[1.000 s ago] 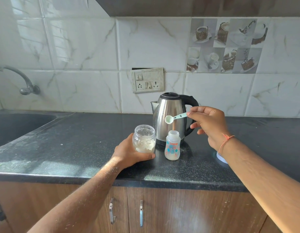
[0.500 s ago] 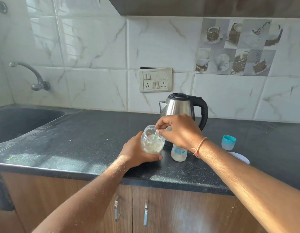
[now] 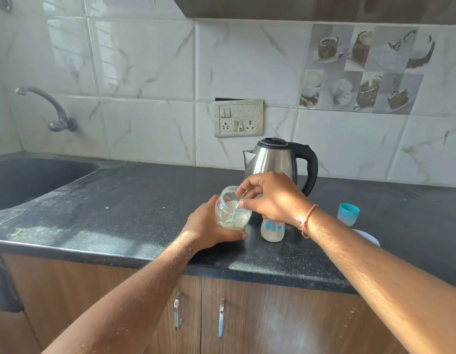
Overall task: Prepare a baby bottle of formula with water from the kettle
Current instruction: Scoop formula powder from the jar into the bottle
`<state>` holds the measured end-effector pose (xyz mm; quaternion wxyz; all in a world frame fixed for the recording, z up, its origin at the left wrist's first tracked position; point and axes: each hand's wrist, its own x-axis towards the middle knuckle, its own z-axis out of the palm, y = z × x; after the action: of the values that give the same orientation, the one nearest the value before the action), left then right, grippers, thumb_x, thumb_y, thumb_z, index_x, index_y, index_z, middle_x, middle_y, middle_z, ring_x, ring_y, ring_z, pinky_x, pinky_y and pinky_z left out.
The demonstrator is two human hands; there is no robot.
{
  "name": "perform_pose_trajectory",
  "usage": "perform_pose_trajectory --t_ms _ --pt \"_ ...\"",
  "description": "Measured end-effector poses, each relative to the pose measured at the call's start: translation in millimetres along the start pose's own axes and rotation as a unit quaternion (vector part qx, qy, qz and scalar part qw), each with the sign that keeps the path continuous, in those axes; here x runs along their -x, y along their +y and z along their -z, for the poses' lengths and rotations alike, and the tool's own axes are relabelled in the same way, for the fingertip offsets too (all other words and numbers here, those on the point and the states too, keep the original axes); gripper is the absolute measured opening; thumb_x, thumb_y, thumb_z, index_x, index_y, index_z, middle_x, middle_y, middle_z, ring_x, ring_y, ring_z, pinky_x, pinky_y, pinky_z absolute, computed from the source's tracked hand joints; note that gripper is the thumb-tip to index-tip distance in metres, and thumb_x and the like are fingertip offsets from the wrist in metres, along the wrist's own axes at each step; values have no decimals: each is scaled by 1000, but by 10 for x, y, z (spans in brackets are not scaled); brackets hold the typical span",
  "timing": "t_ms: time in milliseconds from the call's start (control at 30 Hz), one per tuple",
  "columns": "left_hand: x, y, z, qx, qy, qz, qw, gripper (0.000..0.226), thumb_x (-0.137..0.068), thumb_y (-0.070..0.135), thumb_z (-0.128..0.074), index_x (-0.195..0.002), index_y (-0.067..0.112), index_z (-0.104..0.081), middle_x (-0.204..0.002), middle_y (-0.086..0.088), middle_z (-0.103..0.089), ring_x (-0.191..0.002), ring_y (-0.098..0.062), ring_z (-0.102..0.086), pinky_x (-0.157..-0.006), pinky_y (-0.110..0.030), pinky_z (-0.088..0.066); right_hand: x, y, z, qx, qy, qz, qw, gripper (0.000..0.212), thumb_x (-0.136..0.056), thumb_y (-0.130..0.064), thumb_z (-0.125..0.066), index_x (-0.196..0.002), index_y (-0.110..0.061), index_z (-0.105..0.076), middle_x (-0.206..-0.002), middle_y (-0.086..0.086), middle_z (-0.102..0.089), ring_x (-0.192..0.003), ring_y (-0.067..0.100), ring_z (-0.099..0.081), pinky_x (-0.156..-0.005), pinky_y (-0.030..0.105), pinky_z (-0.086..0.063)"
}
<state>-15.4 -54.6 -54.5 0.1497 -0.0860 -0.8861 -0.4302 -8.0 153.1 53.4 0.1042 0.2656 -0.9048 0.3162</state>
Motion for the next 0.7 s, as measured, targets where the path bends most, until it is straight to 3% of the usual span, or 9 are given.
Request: perform_pose_trajectory --t_ms 100,267,400,533,700 --pt "-4 -7 0 6 -1 0 1000 110 -45 77 -99 -143 50 -57 -125 23 -76 -116 -5 -73 -106 -47 -61 1 7 19 -55 3 -18 998 14 -91 -13 -86 -99 -24 -81 -82 -12 -83 -43 3 -60 -50 20 -53" --pt "-12 -12 -5 2 -1 2 1000 110 -45 78 -98 -143 49 -57 -125 23 -76 -117 -6 -73 -106 -47 -60 -21 41 17 -150 20 -61 987 16 -87 -11 -90 -98 -18 -81 -82 -2 -84 -51 21 -60 -49 25 -48" --pt "-20 -24 -9 7 -2 5 1000 110 -43 79 -98 -140 48 -58 -124 23 -77 -116 -5 -74 -106 -46 -61 -65 62 49 -179 55 -108 976 22 -82 -14 -94 -98 -22 -80 -87 5 -84 -44 16 -61 -39 21 -36" --pt "-11 -16 -6 6 -3 4 1000 108 -46 75 -99 -141 46 -59 -126 24 -76 -117 -5 -72 -106 -45 -60 -91 78 81 -229 76 -162 957 27 -82 -10 -93 -103 -20 -79 -96 8 -83 -43 15 -63 -39 21 -37" --pt "-17 -24 -4 3 -3 6 1000 108 -46 76 -99 -141 46 -59 -126 24 -75 -118 -3 -72 -107 -45 -60 -69 119 173 -299 104 -198 928 30 -85 -5 -89 -111 -15 -76 -89 7 -85 -47 15 -63 -39 22 -39"
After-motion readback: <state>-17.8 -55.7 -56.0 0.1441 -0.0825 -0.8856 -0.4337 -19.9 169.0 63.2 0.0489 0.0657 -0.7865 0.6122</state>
